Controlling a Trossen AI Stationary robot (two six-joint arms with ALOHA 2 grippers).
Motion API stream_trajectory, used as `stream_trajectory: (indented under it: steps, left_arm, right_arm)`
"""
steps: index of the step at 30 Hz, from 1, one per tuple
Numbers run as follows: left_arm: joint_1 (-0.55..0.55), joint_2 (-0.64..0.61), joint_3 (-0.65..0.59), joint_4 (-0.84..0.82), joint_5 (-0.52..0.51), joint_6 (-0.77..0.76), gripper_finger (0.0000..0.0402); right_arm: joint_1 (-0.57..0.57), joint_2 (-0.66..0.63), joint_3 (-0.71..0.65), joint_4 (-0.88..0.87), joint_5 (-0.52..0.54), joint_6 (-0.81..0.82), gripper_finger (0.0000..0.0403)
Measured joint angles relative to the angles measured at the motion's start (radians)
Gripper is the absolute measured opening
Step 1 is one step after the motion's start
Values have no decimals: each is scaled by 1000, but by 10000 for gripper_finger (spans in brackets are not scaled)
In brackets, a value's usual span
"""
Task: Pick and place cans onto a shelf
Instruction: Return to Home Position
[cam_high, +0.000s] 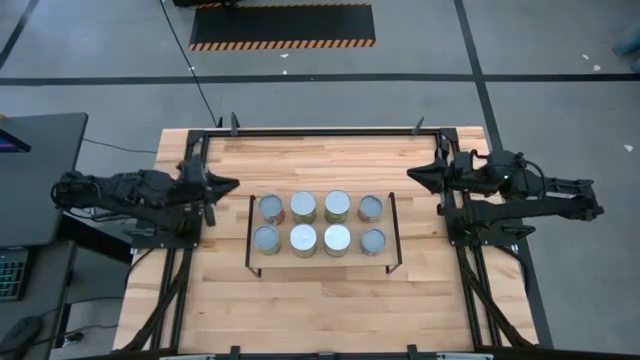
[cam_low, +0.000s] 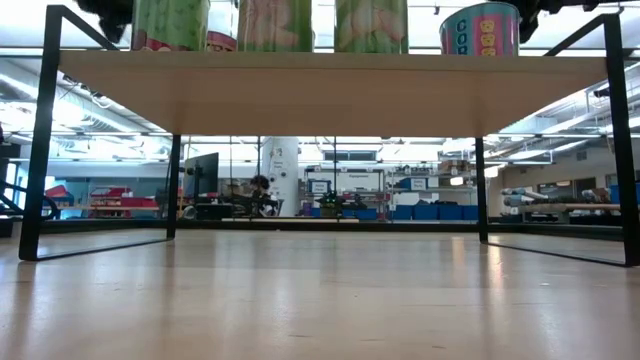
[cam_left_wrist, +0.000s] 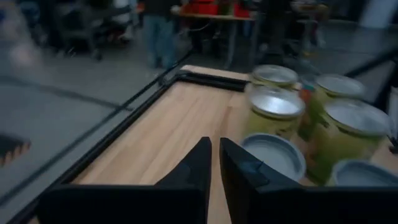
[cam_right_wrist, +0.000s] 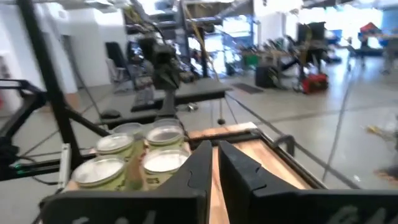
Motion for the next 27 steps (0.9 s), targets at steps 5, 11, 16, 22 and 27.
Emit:
stream_trajectory:
  steps: [5, 11, 16, 22, 27]
  left_arm:
    - [-1, -46, -113, 156, 66, 127, 36]
    - [0, -208, -249, 217, 60, 132, 34]
    - [0, -371, -392, 316, 59, 159, 38]
    - [1, -450, -520, 357, 57, 161, 38]
    - [0, -454, -603, 430, 93, 134, 38]
  right_arm:
    - [1, -56, -43, 8, -61, -51, 42]
    - [-7, -148, -169, 77, -58, -78, 43]
    - [-7, -248, -259, 134, -58, -68, 43]
    - [-7, -379, -432, 234, -62, -3, 43]
    - [-4, -392, -543, 321, -95, 15, 43]
